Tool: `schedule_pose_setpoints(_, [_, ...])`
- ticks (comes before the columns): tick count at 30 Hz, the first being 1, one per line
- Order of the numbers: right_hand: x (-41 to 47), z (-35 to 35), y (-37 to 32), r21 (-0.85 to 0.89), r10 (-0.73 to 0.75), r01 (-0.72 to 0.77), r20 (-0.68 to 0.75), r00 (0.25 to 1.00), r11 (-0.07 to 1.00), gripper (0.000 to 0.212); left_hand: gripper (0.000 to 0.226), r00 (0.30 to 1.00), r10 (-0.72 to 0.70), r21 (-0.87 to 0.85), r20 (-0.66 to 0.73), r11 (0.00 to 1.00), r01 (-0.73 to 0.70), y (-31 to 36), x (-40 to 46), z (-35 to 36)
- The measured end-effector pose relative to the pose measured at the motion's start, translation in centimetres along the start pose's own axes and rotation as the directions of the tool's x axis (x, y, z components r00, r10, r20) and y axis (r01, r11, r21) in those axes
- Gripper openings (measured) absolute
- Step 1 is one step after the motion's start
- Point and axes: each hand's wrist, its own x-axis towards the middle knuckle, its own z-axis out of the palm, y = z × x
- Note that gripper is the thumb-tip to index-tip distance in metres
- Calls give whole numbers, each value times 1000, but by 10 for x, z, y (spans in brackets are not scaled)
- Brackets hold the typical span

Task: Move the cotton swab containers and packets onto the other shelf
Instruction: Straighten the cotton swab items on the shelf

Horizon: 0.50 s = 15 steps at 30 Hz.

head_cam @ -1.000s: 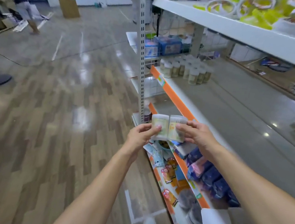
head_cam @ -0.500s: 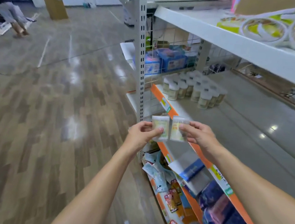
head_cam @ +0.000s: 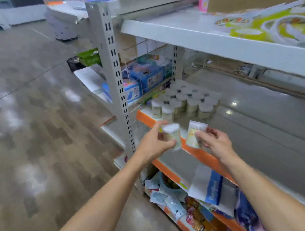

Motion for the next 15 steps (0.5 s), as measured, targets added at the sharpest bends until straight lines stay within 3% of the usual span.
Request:
schedule_pose_setpoints(7, [7,2,-1,-58,-12,-1,-225,974,998,19,53,960,260,274,105,920,-279,13,53,-8])
schedule_pose_setpoints(12, [11,-4,5,-176,-66,12,-303,951,984,40,55,935,330,388,133,850,-356,17,84,6])
schedule_pose_setpoints(15, [18,-5,9,-255,-90,4,-328,940,967,40,59,932,333,479,146,800,-361,20,100,14])
